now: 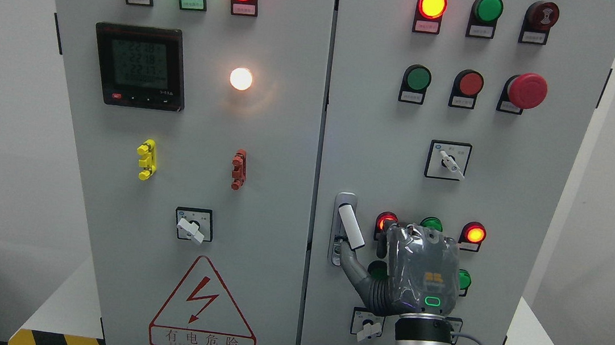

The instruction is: Release door handle

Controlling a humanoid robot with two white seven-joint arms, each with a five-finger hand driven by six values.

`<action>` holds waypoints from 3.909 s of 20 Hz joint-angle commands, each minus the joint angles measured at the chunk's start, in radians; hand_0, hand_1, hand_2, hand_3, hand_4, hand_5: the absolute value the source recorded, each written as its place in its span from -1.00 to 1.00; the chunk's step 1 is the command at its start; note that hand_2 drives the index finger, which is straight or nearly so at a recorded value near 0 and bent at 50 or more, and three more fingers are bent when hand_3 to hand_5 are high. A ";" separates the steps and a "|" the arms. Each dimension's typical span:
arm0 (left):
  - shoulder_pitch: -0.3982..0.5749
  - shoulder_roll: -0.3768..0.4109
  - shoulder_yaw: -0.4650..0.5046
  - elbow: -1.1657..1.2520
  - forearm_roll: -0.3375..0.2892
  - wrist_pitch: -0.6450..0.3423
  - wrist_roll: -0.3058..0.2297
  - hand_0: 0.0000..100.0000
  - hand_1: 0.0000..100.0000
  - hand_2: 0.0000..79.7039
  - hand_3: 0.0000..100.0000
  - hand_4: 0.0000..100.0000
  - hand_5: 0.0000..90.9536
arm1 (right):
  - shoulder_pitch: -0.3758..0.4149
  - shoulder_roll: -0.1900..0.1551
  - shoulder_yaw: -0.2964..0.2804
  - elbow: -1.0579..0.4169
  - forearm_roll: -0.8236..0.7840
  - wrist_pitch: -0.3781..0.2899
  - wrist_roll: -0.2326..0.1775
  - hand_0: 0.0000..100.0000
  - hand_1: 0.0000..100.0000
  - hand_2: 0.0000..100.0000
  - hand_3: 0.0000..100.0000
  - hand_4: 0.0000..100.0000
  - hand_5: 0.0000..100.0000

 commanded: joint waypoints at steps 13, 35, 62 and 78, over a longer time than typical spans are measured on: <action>0.000 0.000 -0.021 -0.020 0.000 0.000 0.000 -1.00 -1.00 -0.94 -0.82 -0.97 -1.00 | 0.001 0.001 -0.024 -0.009 0.002 0.001 -0.001 -0.36 -0.24 0.60 1.00 0.97 0.86; 0.000 0.000 -0.021 -0.020 0.000 0.000 0.000 -1.00 -1.00 -0.95 -0.82 -0.97 -1.00 | -0.008 -0.001 -0.030 -0.038 0.002 -0.001 0.002 -0.35 -0.23 0.60 1.00 0.97 0.86; 0.000 0.000 -0.021 -0.020 0.000 0.000 0.000 -1.00 -1.00 -0.94 -0.81 -0.97 -1.00 | -0.022 -0.001 -0.048 -0.038 0.002 -0.002 0.002 -0.34 -0.24 0.59 1.00 0.97 0.85; 0.000 0.000 -0.021 -0.020 0.000 0.000 0.000 -1.00 -1.00 -0.94 -0.82 -0.98 -1.00 | 0.165 -0.019 -0.149 -0.161 -0.003 -0.187 -0.067 -0.33 -0.26 0.22 1.00 0.67 0.61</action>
